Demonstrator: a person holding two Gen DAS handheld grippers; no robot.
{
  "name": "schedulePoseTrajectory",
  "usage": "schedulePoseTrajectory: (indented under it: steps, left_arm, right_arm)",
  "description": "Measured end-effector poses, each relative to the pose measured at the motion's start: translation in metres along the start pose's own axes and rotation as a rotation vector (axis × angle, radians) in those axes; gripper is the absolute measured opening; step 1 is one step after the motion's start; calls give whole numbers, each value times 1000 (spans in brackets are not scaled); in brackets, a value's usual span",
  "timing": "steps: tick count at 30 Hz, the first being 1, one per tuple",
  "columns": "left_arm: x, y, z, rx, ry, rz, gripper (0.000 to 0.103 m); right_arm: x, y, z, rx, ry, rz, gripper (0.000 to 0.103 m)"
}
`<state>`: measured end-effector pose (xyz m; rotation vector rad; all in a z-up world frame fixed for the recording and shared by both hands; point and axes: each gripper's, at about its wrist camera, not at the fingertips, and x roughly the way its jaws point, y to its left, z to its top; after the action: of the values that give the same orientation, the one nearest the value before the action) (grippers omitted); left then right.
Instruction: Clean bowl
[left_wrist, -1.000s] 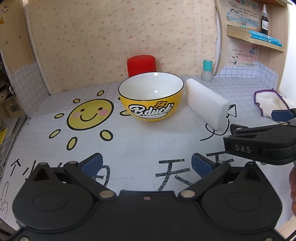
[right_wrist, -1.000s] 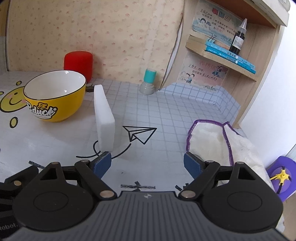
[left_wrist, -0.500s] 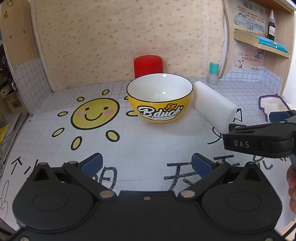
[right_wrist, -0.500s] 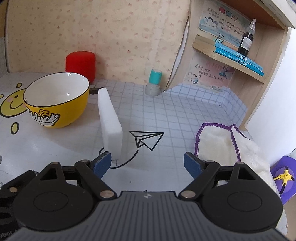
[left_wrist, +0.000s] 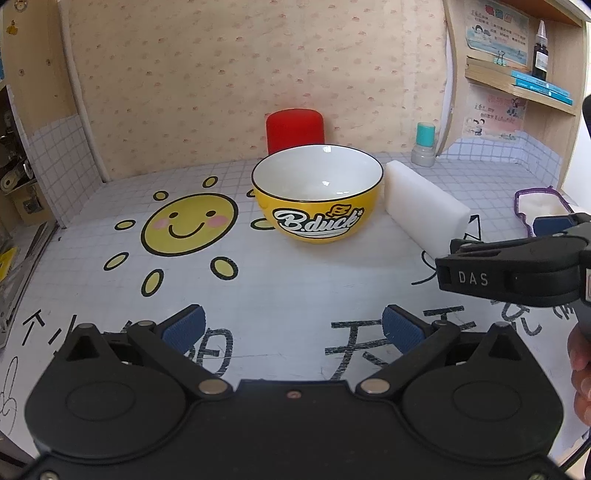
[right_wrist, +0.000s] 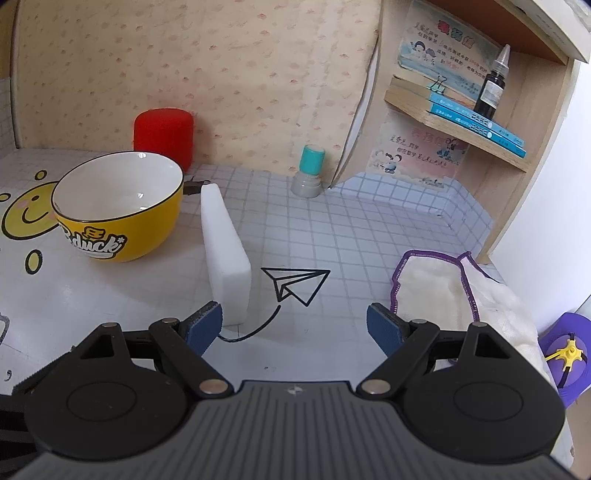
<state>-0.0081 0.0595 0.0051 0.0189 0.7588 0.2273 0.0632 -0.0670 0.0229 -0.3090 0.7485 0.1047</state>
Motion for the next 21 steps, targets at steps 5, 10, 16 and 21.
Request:
schedulePoseTrajectory:
  steps: [5, 10, 16, 21]
  left_arm:
    - [-1, 0, 0, 2, 2, -2, 102]
    - [-4, -2, 0, 12, -5, 7, 102]
    - [-3, -3, 0, 15, -5, 7, 102]
    - [-4, -4, 0, 18, -6, 9, 102]
  right_arm:
    - [1, 1, 0, -7, 3, 2, 86]
    - [4, 1, 1, -10, 5, -2, 86]
    - [-1, -3, 1, -2, -19, 18, 86]
    - [-2, -4, 3, 2, -42, 50, 86]
